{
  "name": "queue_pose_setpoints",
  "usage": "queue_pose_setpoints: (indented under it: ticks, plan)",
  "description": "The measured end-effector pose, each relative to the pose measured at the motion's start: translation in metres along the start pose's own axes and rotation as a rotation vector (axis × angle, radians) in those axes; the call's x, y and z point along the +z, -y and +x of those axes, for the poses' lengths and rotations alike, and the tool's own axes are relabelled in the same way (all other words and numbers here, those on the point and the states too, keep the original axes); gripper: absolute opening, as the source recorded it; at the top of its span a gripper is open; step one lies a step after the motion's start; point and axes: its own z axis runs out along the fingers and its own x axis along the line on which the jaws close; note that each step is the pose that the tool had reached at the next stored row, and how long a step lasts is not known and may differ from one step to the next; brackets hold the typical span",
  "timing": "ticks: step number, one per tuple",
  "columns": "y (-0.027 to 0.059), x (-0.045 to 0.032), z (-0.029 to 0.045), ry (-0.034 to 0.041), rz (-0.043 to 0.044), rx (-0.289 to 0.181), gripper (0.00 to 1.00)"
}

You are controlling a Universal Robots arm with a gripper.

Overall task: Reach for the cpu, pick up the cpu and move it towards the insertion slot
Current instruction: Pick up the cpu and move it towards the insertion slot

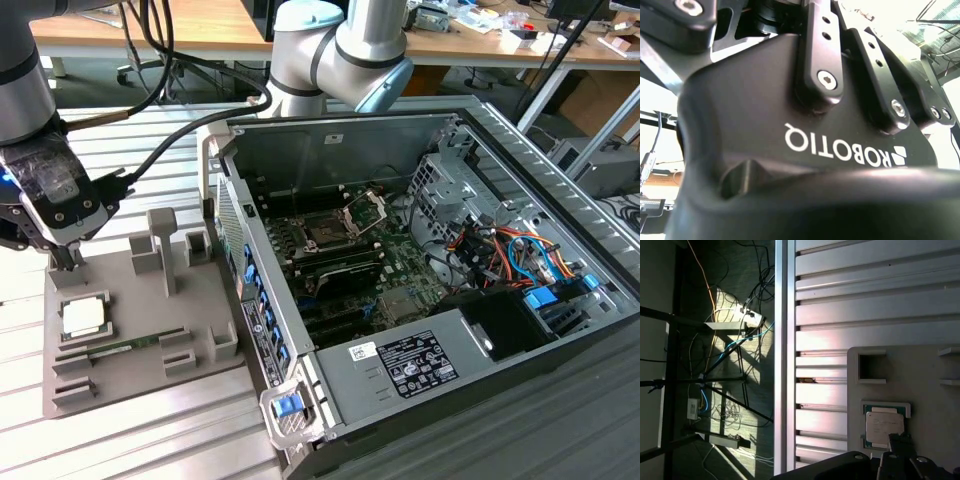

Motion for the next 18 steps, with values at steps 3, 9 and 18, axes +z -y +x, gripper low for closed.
queue_pose_setpoints:
  ticks: [3, 9, 18]
  plan:
    - [0.0, 0.0004, 0.0001, -0.0001, 0.0, 0.0, 0.11]
    - [0.0001, 0.0017, 0.0002, -0.0001, 0.0, 0.0, 0.11]
    - [0.0001, 0.0032, 0.0003, 0.0, 0.0, 0.0, 0.11]
